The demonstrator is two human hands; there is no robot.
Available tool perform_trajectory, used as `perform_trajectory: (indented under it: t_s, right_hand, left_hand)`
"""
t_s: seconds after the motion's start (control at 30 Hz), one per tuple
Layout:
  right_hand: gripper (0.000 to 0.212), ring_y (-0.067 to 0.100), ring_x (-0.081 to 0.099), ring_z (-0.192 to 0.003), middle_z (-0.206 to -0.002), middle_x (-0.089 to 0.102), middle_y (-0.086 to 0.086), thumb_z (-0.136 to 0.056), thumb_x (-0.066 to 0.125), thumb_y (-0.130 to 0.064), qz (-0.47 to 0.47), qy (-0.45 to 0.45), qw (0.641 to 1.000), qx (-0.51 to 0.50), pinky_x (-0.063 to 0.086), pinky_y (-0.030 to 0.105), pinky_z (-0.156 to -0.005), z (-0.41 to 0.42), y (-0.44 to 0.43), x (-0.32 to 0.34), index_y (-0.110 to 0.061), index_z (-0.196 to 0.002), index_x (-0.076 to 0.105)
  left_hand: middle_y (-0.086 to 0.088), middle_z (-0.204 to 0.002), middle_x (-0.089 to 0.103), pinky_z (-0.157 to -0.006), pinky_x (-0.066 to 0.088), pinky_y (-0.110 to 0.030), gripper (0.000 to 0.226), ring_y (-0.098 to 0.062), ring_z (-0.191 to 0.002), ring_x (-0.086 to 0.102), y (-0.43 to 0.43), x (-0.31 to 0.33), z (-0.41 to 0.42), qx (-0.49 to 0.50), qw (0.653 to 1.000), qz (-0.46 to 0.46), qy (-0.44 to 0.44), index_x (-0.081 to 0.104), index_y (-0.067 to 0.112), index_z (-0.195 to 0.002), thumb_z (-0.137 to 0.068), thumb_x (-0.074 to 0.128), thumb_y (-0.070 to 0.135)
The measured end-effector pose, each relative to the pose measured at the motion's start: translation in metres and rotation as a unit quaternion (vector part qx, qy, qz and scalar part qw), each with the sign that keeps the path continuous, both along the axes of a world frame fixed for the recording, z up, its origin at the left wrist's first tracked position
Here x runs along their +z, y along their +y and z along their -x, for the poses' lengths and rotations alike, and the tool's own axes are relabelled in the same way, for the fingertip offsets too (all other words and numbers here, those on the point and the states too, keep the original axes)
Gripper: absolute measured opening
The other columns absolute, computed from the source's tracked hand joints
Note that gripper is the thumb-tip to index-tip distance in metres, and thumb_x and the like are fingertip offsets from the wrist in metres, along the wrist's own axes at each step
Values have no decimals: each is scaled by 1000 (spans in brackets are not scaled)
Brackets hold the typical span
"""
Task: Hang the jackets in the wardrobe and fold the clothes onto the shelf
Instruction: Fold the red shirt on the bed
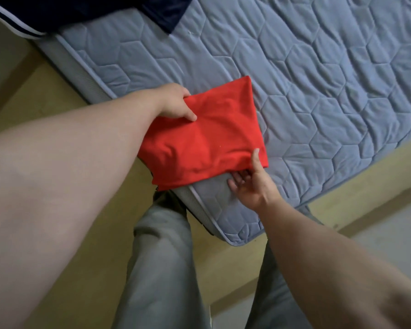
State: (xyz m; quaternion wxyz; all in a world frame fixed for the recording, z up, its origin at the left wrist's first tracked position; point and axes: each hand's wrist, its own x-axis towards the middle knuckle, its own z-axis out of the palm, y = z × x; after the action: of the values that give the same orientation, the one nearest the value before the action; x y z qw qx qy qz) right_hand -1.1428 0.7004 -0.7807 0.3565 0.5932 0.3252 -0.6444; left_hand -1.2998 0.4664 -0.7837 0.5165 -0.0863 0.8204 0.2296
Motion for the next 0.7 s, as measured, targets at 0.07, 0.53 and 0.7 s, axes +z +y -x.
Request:
perform_trajectory:
  t_s: [0.07,0.53,0.7]
  right_hand:
    - [49,8,59,-114,-109,68,-11,-69,71,-59,40,-8,999,-22,41,35,-96,-14,-25,1,-29,-108,66]
    - [26,23,73,-91,-104,76,7,-92,65,-17,-30,65,987,-143,62,38,-69,-24,-95,146,-13,-118,62]
    - [38,15,73,-81,-100,76,2,-83,74,-12,-167,141,976,-2,57,25,-64,-30,-69,251,-12,-120,66]
  left_hand:
    - [-3,-100,73,-82,52,-28,35,-22,-89,69,-3,-6,-2,38,999,-30,-23,71,17,-110,-79,82,28]
    - [-4,-127,65,-100,51,-38,61,-22,-108,65,-32,132,-28,168,974,-144,-55,56,15,-138,-82,81,21]
    - [-9,-108,73,-79,55,-33,40,-21,-82,68,-32,238,-70,312,929,-176,-91,62,12,-129,-89,69,8]
